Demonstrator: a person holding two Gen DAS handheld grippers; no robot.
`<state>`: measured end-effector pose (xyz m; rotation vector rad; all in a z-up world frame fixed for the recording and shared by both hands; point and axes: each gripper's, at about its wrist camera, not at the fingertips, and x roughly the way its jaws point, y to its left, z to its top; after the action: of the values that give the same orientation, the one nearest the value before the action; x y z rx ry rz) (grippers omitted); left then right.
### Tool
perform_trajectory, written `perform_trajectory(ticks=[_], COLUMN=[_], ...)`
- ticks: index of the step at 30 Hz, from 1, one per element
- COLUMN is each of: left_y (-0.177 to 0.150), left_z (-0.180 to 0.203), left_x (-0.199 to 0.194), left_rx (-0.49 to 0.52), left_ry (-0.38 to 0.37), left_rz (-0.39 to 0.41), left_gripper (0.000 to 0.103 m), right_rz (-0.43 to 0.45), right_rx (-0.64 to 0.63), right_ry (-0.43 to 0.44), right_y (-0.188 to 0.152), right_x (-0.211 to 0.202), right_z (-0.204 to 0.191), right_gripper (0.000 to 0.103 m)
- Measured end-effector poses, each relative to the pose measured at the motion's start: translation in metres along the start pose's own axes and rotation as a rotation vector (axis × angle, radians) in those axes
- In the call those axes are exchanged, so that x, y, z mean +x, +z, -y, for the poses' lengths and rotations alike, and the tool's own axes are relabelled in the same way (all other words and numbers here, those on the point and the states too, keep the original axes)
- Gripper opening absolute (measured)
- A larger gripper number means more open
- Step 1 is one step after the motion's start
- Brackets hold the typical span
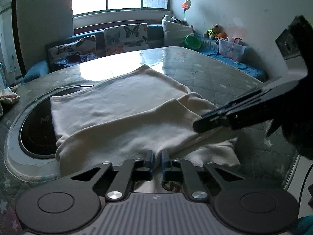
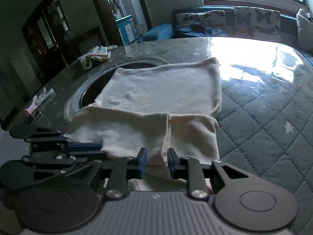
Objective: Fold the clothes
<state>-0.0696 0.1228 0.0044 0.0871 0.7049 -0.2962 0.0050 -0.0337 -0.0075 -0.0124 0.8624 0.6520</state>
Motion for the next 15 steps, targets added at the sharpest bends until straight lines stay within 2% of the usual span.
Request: perform_trajectory(ticks=[1,3,6,10,14,15], left_y=[0.0,0.001,0.003,0.002,-0.001,-0.001], left_z=[-0.001,-0.002,-0.004,-0.005,-0.003,-0.002], left_x=[-0.001,-0.004,-0.012,-0.019,-0.014,-0.012], left_rx=[-0.003,-0.009,-0.017,-0.028,-0.02,-0.024], left_ry=[-0.001,-0.001,-0.014,-0.044,-0.04,-0.032], left_rz=[0.001,0.01,0.026,0.034,0.007,0.002], left_gripper=[0.005,0.004,0.003,0.002,0.003,0.004], right_rz=[-0.003,0.003,0.03,0.053,0.038,0.034], right_rx=[0.0,0.005,0.005,-0.027,-0.036,-0.02], right_ry=[-0.001,0.008,0.026,0.035,0.008,0.009], right_y=[-0.001,-0.001,0.001,0.001,-0.003,-0.003], right_x=[0.002,0.001,-0.01,-0.028,-0.024,-0.021], right_z=[0.0,0.0,0.0,-0.007,-0.007,-0.004], right_gripper=[0.023,0.011,0.004,0.004,0.004,0.008])
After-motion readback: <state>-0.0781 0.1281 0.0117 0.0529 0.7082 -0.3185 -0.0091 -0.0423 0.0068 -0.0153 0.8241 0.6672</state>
